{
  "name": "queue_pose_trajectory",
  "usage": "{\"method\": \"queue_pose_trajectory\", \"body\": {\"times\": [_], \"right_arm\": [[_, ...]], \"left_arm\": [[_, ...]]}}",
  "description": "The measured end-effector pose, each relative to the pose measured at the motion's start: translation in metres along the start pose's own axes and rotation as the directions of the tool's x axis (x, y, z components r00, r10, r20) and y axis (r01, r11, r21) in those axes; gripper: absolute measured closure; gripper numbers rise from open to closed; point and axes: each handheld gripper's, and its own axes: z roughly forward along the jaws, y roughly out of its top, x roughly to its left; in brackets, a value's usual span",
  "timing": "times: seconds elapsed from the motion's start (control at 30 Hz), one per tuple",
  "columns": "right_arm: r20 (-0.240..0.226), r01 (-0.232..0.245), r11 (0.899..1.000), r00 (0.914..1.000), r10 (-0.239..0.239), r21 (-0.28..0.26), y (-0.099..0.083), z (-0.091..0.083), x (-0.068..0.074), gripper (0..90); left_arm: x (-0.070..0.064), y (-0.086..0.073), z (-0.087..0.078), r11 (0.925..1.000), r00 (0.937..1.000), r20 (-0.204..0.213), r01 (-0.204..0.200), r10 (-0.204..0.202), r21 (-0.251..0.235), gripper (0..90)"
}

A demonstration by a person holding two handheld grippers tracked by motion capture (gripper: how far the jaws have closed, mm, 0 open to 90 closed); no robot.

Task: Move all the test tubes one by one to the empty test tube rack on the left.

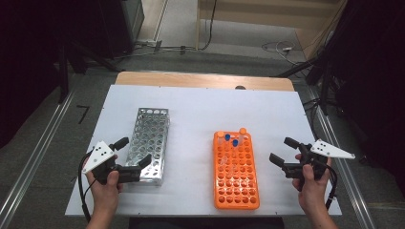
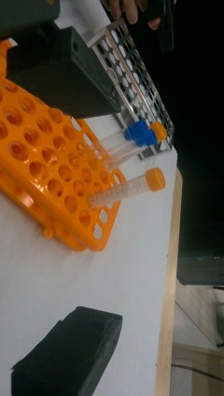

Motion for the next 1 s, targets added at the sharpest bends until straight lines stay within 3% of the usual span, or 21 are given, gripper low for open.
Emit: {"method": "queue_pose_trajectory", "body": {"times": [0.3,0.33,0.37,0.6,0.83,0.9,1.0], "right_arm": [[-0.093,0.030,0.999,0.9953,-0.026,0.045,0.001,0.015,0.020,4.3],[-0.108,0.043,0.997,0.9935,-0.036,0.062,0.001,0.020,0.025,10.9],[-0.108,0.043,0.997,0.9935,-0.036,0.062,0.001,0.020,0.025,10.9],[-0.204,0.072,0.989,0.9780,-0.045,0.127,-0.003,0.037,0.043,21.3],[-0.262,0.106,0.978,0.9635,-0.057,0.178,-0.009,0.049,0.056,31.3],[-0.302,0.107,0.976,0.9521,-0.046,0.189,-0.010,0.053,0.059,37.0],[-0.334,0.113,0.968,0.9421,-0.033,0.224,-0.012,0.059,0.062,43.2]], "left_arm": [[-0.011,0.001,0.001,0.9999,0.9997,0.025,-0.009,0.009,-0.010,0.0],[-0.013,0.001,0.001,0.9999,0.9994,0.032,-0.012,0.012,-0.006,0.0],[-0.013,0.001,0.001,0.9999,0.9994,0.032,-0.012,0.012,-0.006,0.0],[-0.021,0.000,0.007,0.9998,0.9982,0.057,-0.018,0.018,0.006,0.0],[-0.031,0.000,0.011,0.9995,0.9962,0.083,-0.027,0.026,0.017,0.0],[-0.033,0.000,0.013,0.9996,0.9954,0.094,-0.020,0.019,0.018,0.0],[-0.036,0.000,0.015,0.9995,0.9947,0.101,-0.022,0.019,0.022,0.0]]}}
